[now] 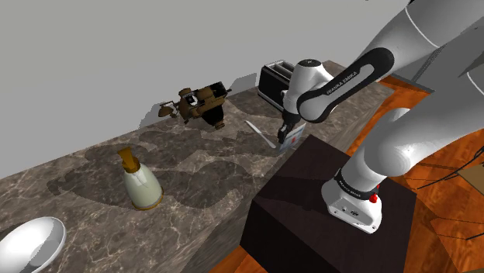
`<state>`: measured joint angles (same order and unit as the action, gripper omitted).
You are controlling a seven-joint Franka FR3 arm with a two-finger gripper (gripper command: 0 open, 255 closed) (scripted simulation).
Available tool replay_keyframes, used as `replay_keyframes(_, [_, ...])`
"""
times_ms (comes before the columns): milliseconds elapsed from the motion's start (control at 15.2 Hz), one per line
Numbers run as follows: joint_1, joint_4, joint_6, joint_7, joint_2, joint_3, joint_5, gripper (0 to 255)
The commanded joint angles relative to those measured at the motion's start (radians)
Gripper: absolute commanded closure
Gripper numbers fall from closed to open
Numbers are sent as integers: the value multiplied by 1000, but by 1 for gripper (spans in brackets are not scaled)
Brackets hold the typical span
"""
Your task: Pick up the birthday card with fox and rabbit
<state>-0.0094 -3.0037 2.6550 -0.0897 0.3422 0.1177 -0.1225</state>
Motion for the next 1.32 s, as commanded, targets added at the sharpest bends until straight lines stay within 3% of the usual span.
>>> replay_keyframes(0, [0,-1,-1,0,-1,0,0,255])
replay_keyframes(132, [-3,-2,-1,-3,0,2,-2,255])
replay_keyframes(1122, [-1,62,-335,-11,271,-10,14,255])
replay_keyframes(1254, [0,62,-338,-11,273,-10,14,255])
